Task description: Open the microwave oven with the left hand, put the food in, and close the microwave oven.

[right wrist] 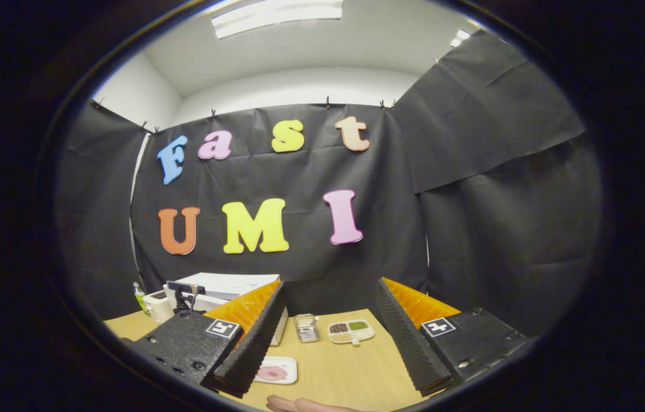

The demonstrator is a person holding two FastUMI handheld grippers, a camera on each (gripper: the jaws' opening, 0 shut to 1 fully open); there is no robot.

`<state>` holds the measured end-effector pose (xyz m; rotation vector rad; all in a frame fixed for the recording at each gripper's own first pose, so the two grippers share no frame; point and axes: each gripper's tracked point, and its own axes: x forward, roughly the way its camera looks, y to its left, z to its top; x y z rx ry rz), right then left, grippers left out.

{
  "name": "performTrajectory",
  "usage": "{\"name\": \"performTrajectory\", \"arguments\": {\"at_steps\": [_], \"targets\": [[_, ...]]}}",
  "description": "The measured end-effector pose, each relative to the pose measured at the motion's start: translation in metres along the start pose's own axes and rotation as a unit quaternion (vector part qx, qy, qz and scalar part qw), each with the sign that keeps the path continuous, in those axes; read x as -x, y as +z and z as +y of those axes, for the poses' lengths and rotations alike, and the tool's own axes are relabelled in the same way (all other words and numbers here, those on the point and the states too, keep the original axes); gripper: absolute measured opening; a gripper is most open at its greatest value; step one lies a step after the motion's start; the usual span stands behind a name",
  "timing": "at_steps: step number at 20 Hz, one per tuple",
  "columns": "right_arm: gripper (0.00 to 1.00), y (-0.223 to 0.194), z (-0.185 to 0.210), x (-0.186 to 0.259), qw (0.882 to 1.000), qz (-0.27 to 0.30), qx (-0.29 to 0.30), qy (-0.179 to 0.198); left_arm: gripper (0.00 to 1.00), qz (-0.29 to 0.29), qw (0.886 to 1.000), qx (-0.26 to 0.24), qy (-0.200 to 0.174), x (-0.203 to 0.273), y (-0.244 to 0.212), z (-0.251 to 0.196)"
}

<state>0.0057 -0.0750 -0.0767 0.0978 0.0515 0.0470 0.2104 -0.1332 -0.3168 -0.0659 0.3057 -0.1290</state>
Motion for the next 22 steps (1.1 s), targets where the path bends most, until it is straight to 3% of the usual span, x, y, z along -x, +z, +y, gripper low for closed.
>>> {"name": "performTrajectory", "arguments": {"at_steps": [2, 3, 4, 5, 6, 7, 8, 9, 10, 11, 12, 15, 16, 17, 18, 19, 20, 21, 22], "targets": [[1.0, -0.001, 0.009, 0.006, 1.0, 0.004, 0.001, 0.003, 0.02, -0.003, 1.0, -0.006, -0.009, 0.016, -0.003, 0.005], [0.91, -0.001, 0.013, 0.009, 1.0, 0.006, 0.001, 0.004, 0.02, -0.006, 1.0, -0.01, -0.012, 0.025, -0.004, 0.008], [1.0, -0.002, 0.017, 0.013, 1.0, 0.007, 0.002, 0.007, 0.02, -0.006, 1.0, -0.008, -0.015, 0.033, -0.007, 0.012], [1.0, -0.001, 0.021, 0.016, 1.0, 0.007, 0.003, 0.009, 0.11, -0.002, 1.0, -0.008, -0.018, 0.043, -0.012, 0.015], [1.0, -0.001, 0.023, 0.02, 1.0, 0.008, 0.008, 0.009, 0.05, -0.005, 1.0, -0.008, -0.015, 0.052, -0.013, 0.019], [0.91, -0.001, 0.024, 0.024, 1.0, 0.008, 0.014, 0.008, 0.08, -0.005, 1.0, -0.014, -0.012, 0.061, -0.014, 0.024], [0.91, -0.001, 0.023, 0.028, 1.0, 0.007, 0.02, 0.006, 0.08, -0.003, 1.0, -0.019, -0.008, 0.069, -0.015, 0.031], [1.0, 0.0, 0.022, 0.032, 1.0, 0.005, 0.023, 0.003, 0.08, -0.002, 1.0, -0.022, -0.005, 0.079, -0.017, 0.037], [0.92, 0.0, 0.023, 0.037, 1.0, 0.003, 0.024, 0.0, 0.08, -0.003, 1.0, -0.022, -0.002, 0.089, -0.018, 0.044], [0.91, 0.0, 0.024, 0.04, 1.0, 0.004, 0.024, -0.001, 0.08, -0.005, 1.0, -0.019, -0.002, 0.097, -0.02, 0.052], [1.0, -0.003, 0.027, 0.043, 1.0, 0.006, 0.025, 0.001, 0.08, -0.01, 1.0, -0.015, -0.003, 0.107, -0.021, 0.059], [1.0, -0.009, 0.034, 0.049, 0.999, 0.016, 0.029, 0.007, 0.08, -0.012, 1.0, -0.021, -0.001, 0.134, -0.026, 0.083], [0.92, -0.009, 0.037, 0.05, 0.999, 0.015, 0.031, 0.009, 0.08, -0.008, 1.0, -0.027, 0.005, 0.143, -0.027, 0.094], [0.91, -0.009, 0.041, 0.05, 0.999, 0.014, 0.034, 0.01, 0.0, -0.009, 0.999, -0.033, 0.015, 0.152, -0.03, 0.105], [1.0, -0.011, 0.045, 0.05, 0.999, 0.014, 0.035, 0.012, 0.13, -0.002, 0.999, -0.035, 0.031, 0.164, -0.031, 0.12], [1.0, -0.013, 0.049, 0.05, 0.999, 0.017, 0.036, 0.016, 0.16, -0.01, 0.998, -0.041, 0.05, 0.177, -0.029, 0.138], [0.92, -0.017, 0.055, 0.051, 0.999, 0.02, 0.037, 0.021, 0.23, -0.026, 0.996, -0.049, 0.069, 0.194, -0.021, 0.153], [1.0, -0.021, 0.061, 0.049, 0.999, 0.023, 0.039, 0.027, 0.36, -0.036, 0.993, -0.058, 0.094, 0.206, -0.016, 0.17], [1.0, -0.023, 0.065, 0.048, 0.998, 0.026, 0.041, 0.032, 0.51, -0.04, 0.991, -0.062, 0.109, 0.224, -0.015, 0.184]]}}
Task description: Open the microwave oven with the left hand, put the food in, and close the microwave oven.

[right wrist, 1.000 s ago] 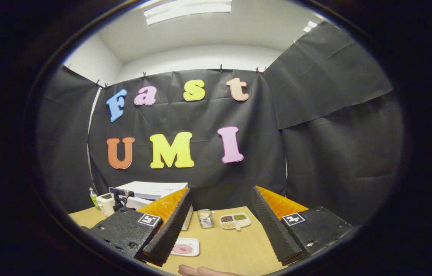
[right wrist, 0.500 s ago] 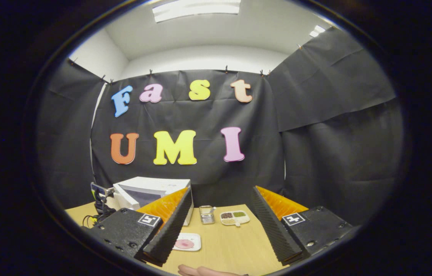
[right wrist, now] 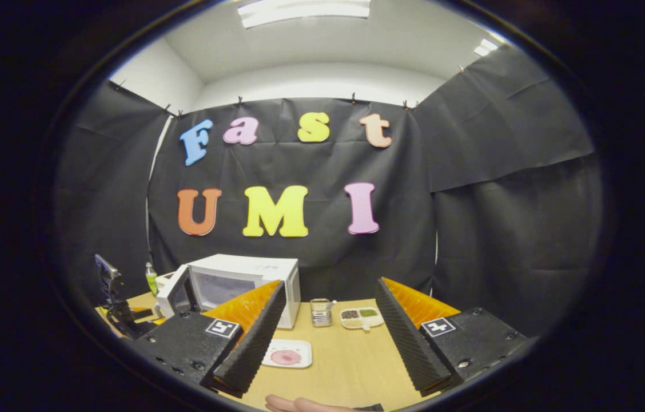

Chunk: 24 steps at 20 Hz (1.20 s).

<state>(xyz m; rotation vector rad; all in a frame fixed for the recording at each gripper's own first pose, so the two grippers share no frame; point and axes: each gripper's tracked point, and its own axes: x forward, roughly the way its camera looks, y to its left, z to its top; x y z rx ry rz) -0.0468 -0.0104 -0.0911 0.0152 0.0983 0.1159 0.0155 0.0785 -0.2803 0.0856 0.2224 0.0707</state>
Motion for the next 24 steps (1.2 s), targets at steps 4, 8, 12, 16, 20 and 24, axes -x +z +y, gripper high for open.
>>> {"name": "performTrajectory", "arguments": {"at_steps": [4, 8, 12, 16, 20, 24], "targets": [[0.92, -0.011, 0.01, -0.016, 1.0, 0.015, 0.019, 0.009, 0.96, -0.001, 1.0, 0.014, 0.012, 0.046, 0.01, 0.024], [0.92, -0.016, 0.014, -0.041, 0.999, 0.034, 0.027, 0.009, 0.96, -0.017, 1.0, 0.009, 0.018, 0.074, 0.04, 0.032], [0.92, -0.027, 0.016, -0.072, 0.996, 0.067, 0.052, 0.021, 0.96, -0.019, 0.999, 0.04, 0.002, 0.086, 0.078, 0.028], [0.96, -0.05, 0.014, -0.114, 0.989, 0.119, 0.088, 0.03, 0.87, -0.043, 0.998, 0.047, 0.02, 0.089, 0.123, 0.032], [1.0, -0.09, 0.008, -0.162, 0.971, 0.191, 0.138, 0.049, 0.96, -0.064, 0.996, 0.053, 0.02, 0.086, 0.151, 0.023], [0.97, -0.165, 0.007, -0.195, 0.93, 0.329, 0.141, 0.079, 0.96, -0.083, 0.994, 0.066, 0.015, 0.087, 0.176, 0.01]]}}
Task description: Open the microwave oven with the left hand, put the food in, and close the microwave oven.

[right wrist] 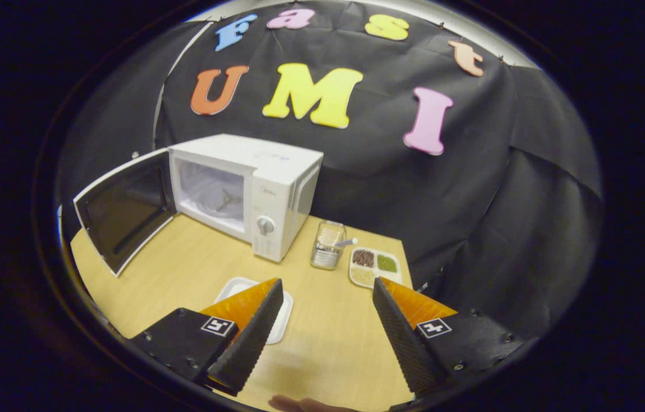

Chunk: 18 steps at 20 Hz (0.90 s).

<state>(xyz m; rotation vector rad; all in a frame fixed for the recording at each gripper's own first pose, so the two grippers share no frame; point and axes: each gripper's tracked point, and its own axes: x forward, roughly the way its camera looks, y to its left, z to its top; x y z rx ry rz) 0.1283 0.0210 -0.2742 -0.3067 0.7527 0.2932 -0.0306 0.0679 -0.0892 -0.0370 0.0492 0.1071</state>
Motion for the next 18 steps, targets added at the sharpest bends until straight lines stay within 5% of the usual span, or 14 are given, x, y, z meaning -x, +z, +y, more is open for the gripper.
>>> {"name": "performTrajectory", "arguments": {"at_steps": [3, 7, 8, 9, 12, 13, 14, 15, 18], "targets": [[1.0, -0.032, 0.018, -0.041, 0.994, 0.094, -0.022, 0.052, 0.95, -0.01, 1.0, -0.009, -0.004, 0.002, 0.008, -0.014], [0.96, -0.082, 0.051, -0.089, 0.967, 0.208, -0.083, 0.12, 0.94, -0.018, 1.0, -0.014, 0.005, 0.006, 0.012, -0.027], [0.86, -0.091, 0.057, -0.098, 0.96, 0.229, -0.097, 0.132, 0.94, -0.019, 1.0, -0.012, 0.003, 0.006, 0.012, -0.03], [0.91, -0.101, 0.063, -0.105, 0.952, 0.248, -0.108, 0.142, 0.94, -0.02, 1.0, -0.013, 0.001, 0.007, 0.012, -0.034], [0.78, -0.12, 0.073, -0.127, 0.937, 0.289, -0.134, 0.143, 0.94, -0.022, 1.0, -0.021, -0.003, 0.004, 0.01, -0.038], [0.84, -0.125, 0.08, -0.13, 0.93, 0.302, -0.141, 0.156, 0.94, -0.021, 0.999, -0.027, -0.004, 0.003, 0.007, -0.039], [0.52, -0.127, 0.087, -0.132, 0.923, 0.311, -0.152, 0.169, 0.94, -0.019, 0.999, -0.034, -0.005, 0.003, 0.004, -0.04], [0.59, -0.13, 0.09, -0.133, 0.917, 0.319, -0.157, 0.181, 0.94, -0.015, 0.999, -0.039, -0.006, 0.002, 0.0, -0.042], [0.11, -0.144, 0.074, -0.143, 0.906, 0.332, -0.134, 0.226, 0.95, 0.003, 0.999, -0.053, -0.01, -0.004, -0.012, -0.044]]}}
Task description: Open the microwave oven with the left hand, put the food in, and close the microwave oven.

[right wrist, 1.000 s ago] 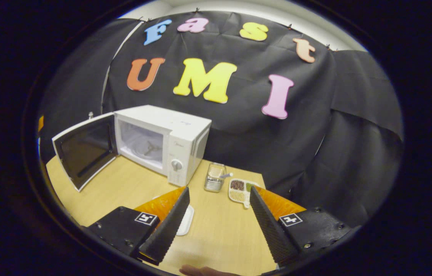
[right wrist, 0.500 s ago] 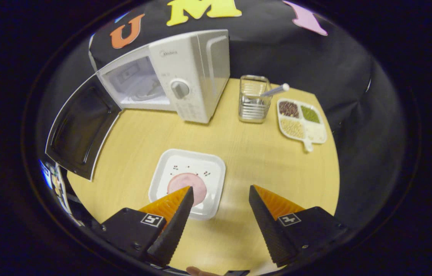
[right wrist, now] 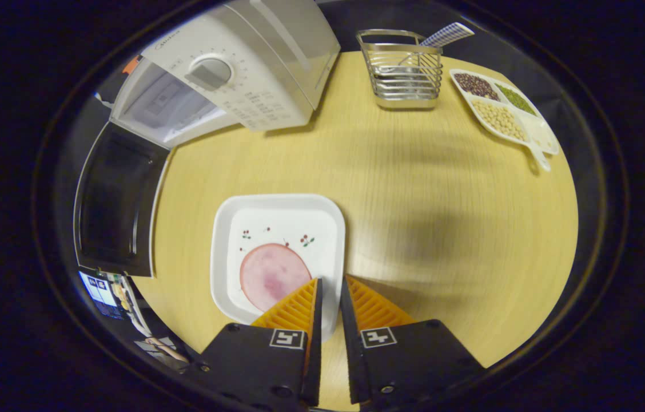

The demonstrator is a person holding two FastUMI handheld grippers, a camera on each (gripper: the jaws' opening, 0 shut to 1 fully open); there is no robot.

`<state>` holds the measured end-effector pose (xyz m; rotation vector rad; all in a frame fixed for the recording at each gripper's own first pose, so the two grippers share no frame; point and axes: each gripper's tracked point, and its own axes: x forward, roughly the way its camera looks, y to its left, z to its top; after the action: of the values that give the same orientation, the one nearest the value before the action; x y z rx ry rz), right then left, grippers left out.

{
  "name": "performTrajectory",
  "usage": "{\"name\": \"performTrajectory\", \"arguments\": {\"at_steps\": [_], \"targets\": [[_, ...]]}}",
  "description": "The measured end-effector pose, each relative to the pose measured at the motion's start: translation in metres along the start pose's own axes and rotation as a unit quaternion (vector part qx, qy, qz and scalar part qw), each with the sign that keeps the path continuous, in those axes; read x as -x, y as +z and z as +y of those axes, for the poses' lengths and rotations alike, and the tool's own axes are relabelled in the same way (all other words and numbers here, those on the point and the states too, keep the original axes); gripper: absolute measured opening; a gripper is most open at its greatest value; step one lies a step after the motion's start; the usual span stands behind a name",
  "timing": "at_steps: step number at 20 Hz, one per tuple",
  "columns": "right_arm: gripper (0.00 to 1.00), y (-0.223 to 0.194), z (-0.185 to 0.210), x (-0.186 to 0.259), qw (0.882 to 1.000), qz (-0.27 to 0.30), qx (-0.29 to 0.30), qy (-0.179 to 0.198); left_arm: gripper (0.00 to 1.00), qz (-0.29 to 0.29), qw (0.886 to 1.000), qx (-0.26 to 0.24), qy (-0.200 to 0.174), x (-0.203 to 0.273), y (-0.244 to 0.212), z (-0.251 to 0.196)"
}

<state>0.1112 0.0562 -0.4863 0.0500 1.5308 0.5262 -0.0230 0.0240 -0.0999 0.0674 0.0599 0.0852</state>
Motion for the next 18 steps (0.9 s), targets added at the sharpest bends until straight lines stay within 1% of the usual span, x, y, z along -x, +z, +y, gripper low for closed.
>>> {"name": "performTrajectory", "arguments": {"at_steps": [1, 2, 3, 5, 7, 11, 13, 18], "targets": [[0.07, 0.002, -0.003, 0.006, 1.0, 0.004, 0.012, 0.019, 0.95, 0.004, 1.0, -0.002, -0.008, -0.001, -0.002, -0.005], [0.06, 0.007, -0.007, 0.009, 0.999, 0.01, 0.0, 0.037, 0.95, 0.007, 1.0, 0.0, -0.015, 0.0, -0.003, -0.009], [0.06, 0.011, -0.009, 0.002, 0.998, 0.022, -0.02, 0.057, 0.95, 0.007, 1.0, 0.005, -0.019, 0.001, -0.002, -0.011], [0.04, 0.011, -0.017, 0.001, 0.994, 0.033, -0.044, 0.095, 0.96, 0.003, 1.0, 0.015, -0.025, 0.002, 0.0, -0.014], [0.04, 0.012, -0.022, 0.004, 0.99, 0.033, -0.065, 0.119, 0.96, -0.003, 1.0, 0.019, -0.021, 0.005, 0.004, -0.011], [0.04, -0.002, -0.024, 0.007, 0.986, 0.023, -0.097, 0.137, 0.96, -0.003, 1.0, 0.02, -0.017, 0.012, 0.003, -0.006], [0.04, -0.007, -0.025, 0.006, 0.984, 0.014, -0.11, 0.138, 0.96, -0.001, 1.0, 0.019, -0.015, 0.014, 0.002, -0.004], [0.04, -0.011, -0.014, 0.009, 0.982, -0.006, -0.11, 0.155, 0.96, -0.01, 0.999, 0.028, -0.034, 0.017, 0.002, -0.01]]}}
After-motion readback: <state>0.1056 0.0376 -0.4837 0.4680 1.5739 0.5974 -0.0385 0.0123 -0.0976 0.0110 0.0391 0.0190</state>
